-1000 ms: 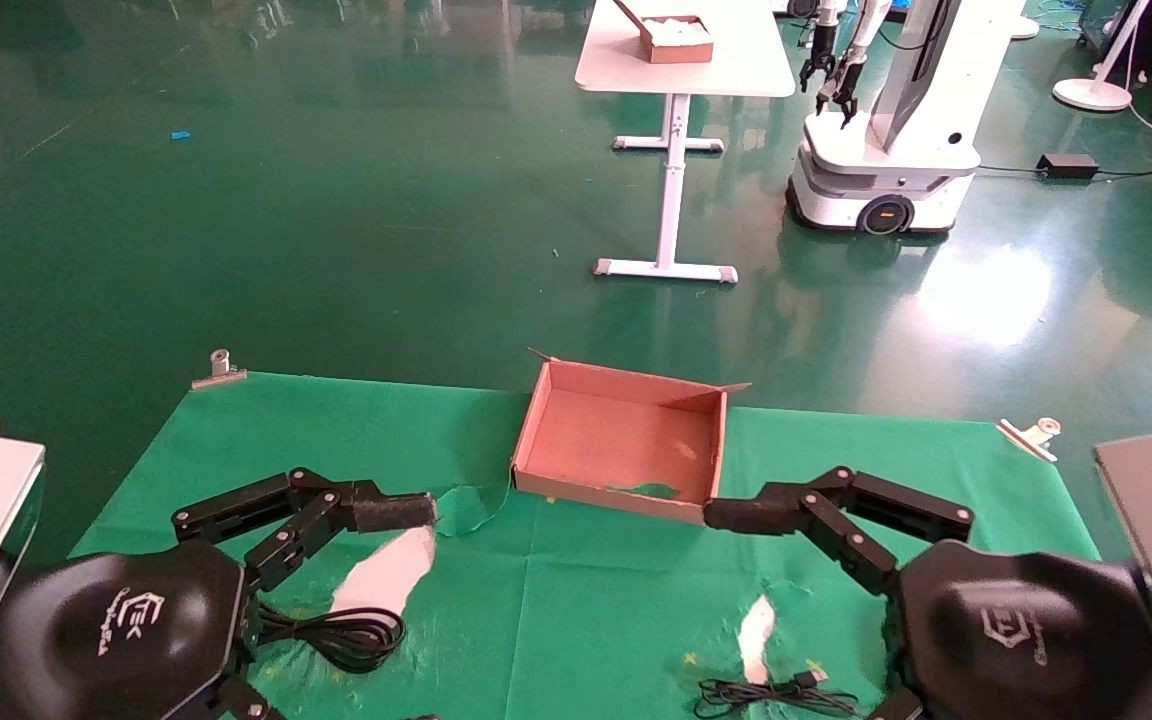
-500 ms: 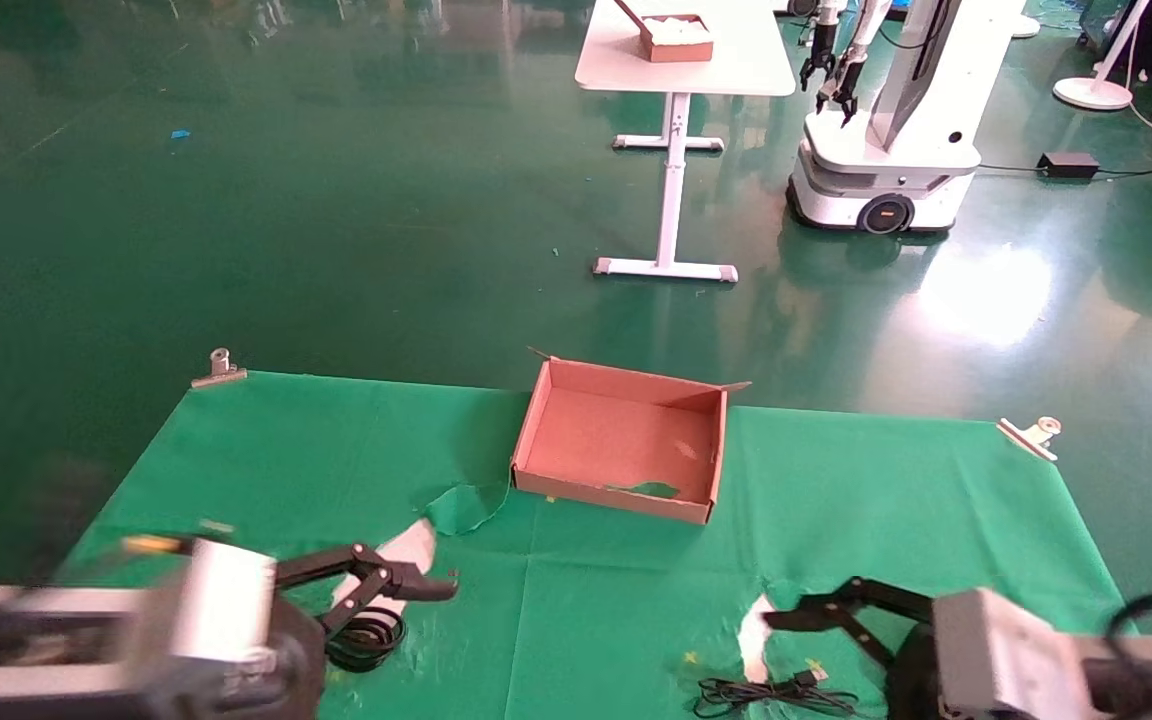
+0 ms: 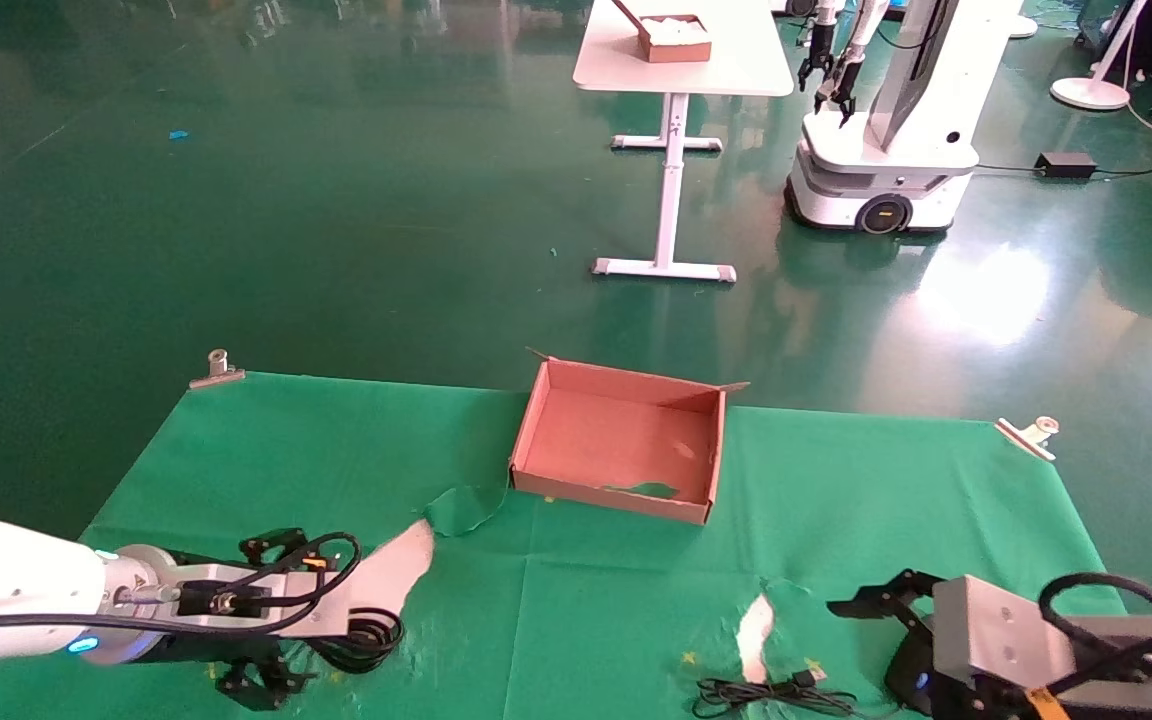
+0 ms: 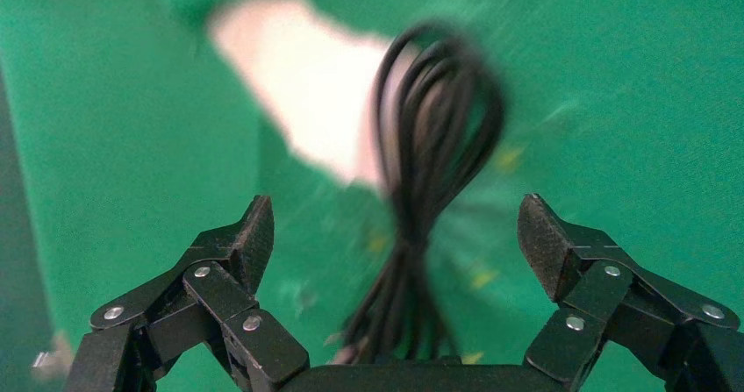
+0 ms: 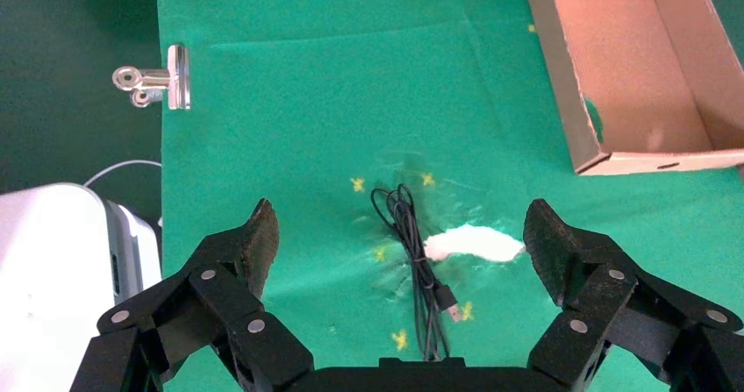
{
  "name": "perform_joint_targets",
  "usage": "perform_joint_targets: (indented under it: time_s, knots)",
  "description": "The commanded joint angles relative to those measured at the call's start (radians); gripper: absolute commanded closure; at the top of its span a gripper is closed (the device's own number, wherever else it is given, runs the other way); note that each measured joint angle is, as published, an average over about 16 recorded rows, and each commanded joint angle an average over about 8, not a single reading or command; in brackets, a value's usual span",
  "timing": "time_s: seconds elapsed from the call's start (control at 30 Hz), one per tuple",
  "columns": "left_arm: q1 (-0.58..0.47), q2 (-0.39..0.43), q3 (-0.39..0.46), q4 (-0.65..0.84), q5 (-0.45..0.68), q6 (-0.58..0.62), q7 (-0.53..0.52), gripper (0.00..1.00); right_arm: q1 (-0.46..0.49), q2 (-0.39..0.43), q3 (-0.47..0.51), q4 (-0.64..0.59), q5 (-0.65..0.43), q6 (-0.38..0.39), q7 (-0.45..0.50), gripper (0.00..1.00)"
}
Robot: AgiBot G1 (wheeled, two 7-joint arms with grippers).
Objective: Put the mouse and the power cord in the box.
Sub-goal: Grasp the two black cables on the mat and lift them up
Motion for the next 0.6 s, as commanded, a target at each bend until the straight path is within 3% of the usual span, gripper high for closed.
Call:
perform_joint_targets:
  time_s: [0.03, 0.6]
  knots:
    - [-0.004, 0.021, 0.023, 0.014, 0.071, -0.013, -0.010, 0.00, -0.012, 0.008, 0.004, 0.000, 0.008, 0.004, -0.001, 0.00]
    - [-0.001, 0.124, 0.063, 0.190, 0.219, -0.127, -0.034, 0.00, 0.000, -0.002, -0.023, 0.003, -0.056, 0.005, 0.016, 0.00]
